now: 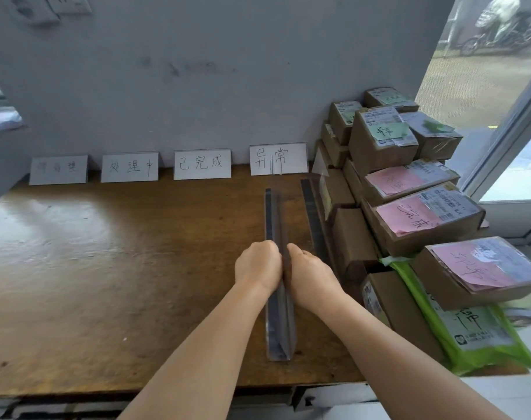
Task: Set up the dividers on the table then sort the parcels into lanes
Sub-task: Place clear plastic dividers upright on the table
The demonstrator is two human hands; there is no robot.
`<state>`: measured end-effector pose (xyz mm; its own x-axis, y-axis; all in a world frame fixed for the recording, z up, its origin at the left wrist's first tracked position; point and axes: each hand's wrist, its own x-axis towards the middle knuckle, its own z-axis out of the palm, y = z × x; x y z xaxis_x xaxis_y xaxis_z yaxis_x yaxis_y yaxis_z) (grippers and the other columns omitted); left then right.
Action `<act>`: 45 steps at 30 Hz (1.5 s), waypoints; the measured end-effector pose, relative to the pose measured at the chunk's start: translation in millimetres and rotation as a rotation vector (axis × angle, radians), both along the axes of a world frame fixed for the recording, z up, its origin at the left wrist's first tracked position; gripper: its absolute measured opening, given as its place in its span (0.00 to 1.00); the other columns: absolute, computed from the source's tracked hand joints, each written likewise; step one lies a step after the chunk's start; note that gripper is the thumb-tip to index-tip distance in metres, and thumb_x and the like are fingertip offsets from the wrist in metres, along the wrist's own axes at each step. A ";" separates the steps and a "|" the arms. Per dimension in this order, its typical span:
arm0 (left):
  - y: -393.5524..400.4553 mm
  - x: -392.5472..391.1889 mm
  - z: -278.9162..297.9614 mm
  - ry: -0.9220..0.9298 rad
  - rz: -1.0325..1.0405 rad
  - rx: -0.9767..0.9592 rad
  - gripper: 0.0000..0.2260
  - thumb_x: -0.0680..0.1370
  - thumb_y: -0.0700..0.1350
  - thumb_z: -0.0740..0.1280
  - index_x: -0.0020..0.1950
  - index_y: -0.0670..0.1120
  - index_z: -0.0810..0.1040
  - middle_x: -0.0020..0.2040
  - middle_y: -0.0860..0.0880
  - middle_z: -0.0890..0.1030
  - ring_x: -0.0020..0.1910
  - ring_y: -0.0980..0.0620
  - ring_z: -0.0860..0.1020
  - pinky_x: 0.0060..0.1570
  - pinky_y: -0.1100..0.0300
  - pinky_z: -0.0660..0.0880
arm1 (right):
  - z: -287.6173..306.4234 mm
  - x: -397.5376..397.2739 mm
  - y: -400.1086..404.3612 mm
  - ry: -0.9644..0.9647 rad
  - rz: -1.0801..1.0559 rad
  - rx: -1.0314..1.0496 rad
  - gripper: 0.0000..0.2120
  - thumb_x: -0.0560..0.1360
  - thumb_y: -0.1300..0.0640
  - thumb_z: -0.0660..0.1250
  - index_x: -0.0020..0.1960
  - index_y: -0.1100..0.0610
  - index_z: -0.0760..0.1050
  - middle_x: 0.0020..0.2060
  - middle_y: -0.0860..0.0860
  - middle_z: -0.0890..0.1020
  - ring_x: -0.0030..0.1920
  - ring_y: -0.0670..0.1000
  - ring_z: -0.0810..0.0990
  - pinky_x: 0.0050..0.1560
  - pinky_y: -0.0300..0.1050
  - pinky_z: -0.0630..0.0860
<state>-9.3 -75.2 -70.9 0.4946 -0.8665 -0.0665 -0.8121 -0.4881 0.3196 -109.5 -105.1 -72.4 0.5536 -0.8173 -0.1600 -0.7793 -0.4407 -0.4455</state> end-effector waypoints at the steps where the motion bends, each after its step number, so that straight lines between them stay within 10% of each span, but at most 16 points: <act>1: 1.9 2.4 1.7 -0.005 0.016 -0.007 0.10 0.82 0.43 0.58 0.52 0.45 0.78 0.48 0.47 0.81 0.41 0.49 0.77 0.38 0.57 0.71 | -1.0 2.1 0.9 0.004 0.004 0.008 0.28 0.79 0.58 0.63 0.76 0.53 0.55 0.66 0.53 0.73 0.62 0.54 0.75 0.59 0.47 0.74; 15: 64.5 72.2 2.4 -0.037 0.164 0.051 0.12 0.80 0.35 0.57 0.58 0.42 0.78 0.51 0.44 0.81 0.49 0.46 0.80 0.42 0.59 0.73 | -12.0 48.9 34.8 -0.072 0.026 -0.103 0.25 0.81 0.62 0.58 0.76 0.54 0.56 0.63 0.53 0.76 0.60 0.53 0.78 0.54 0.44 0.76; 22: 91.6 136.0 2.3 0.201 0.284 0.037 0.22 0.84 0.47 0.44 0.64 0.41 0.75 0.54 0.43 0.80 0.47 0.47 0.75 0.48 0.57 0.70 | -15.1 101.4 59.0 -0.067 0.015 -0.156 0.22 0.81 0.62 0.54 0.74 0.56 0.60 0.55 0.53 0.79 0.52 0.53 0.79 0.42 0.40 0.71; 27: 103.7 161.1 -1.0 0.257 0.273 -0.018 0.24 0.84 0.50 0.43 0.64 0.43 0.76 0.42 0.50 0.78 0.39 0.55 0.75 0.35 0.67 0.68 | -11.7 122.9 69.3 -0.016 -0.058 -0.169 0.22 0.81 0.62 0.53 0.75 0.57 0.59 0.58 0.54 0.79 0.55 0.55 0.79 0.49 0.45 0.76; 37: 102.2 179.9 -12.5 -0.056 0.020 0.034 0.22 0.83 0.37 0.52 0.77 0.42 0.57 0.55 0.45 0.81 0.52 0.46 0.80 0.50 0.55 0.76 | -0.7 134.1 52.0 -0.001 -0.162 -0.150 0.21 0.82 0.62 0.54 0.75 0.56 0.59 0.57 0.54 0.79 0.54 0.53 0.80 0.45 0.39 0.73; 45: 90.6 189.3 -21.2 -0.116 0.026 0.051 0.25 0.82 0.36 0.53 0.79 0.45 0.52 0.49 0.47 0.81 0.47 0.49 0.80 0.37 0.61 0.70 | 3.7 146.9 14.1 0.029 -0.133 -0.157 0.16 0.81 0.62 0.55 0.69 0.58 0.65 0.51 0.54 0.79 0.44 0.52 0.78 0.41 0.41 0.75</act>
